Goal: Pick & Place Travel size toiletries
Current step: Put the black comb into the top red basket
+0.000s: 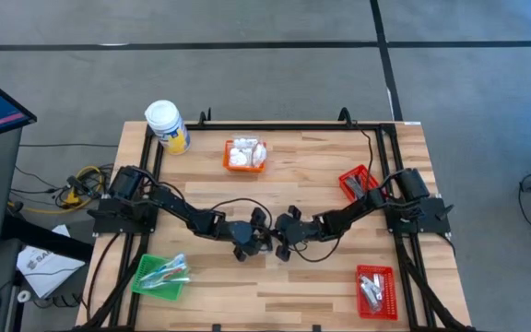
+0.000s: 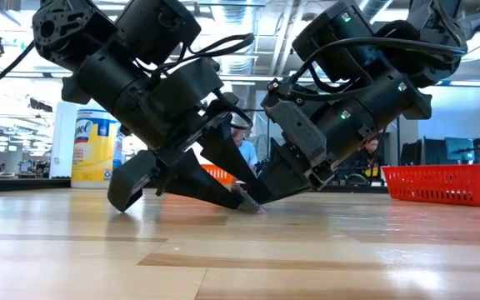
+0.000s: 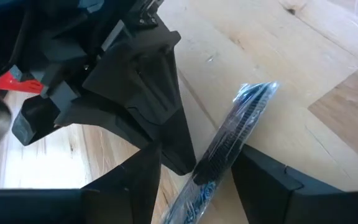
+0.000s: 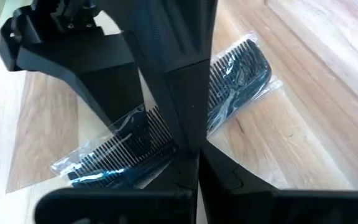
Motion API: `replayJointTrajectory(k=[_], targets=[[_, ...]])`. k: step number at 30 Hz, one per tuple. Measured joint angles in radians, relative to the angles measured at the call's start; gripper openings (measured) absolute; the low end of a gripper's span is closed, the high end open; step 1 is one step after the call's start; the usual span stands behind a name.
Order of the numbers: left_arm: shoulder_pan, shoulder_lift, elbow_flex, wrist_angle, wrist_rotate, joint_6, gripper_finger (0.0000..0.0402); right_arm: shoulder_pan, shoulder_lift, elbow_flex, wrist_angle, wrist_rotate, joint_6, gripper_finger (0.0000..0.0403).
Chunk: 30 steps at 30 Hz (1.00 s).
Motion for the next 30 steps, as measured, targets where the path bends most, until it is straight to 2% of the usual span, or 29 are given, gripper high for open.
replayJointTrajectory(k=[4, 8, 17, 24, 30], targets=[[0.007, 0.0, -0.001, -0.002, 0.0, -0.045, 0.0168, 0.0, 0.0, 0.0, 0.003, 0.001, 0.0, 0.0], [0.018, 0.001, -0.002, -0.012, 0.0, -0.107, 0.0134, 0.0, 0.0, 0.0, 0.004, 0.001, 0.0, 0.0], [0.02, 0.001, -0.001, -0.039, -0.003, -0.277, 0.0012, 0.001, -0.006, 0.006, -0.07, 0.009, 0.008, 0.0], [0.015, -0.013, 0.0, -0.075, -0.003, -0.391, 0.0005, 0.003, -0.01, 0.004, -0.082, 0.028, -0.006, 0.0], [-0.008, -0.05, -0.003, -0.14, -0.003, -0.426, 0.0004, 0.005, -0.01, 0.003, -0.095, 0.049, -0.016, 0.0]])
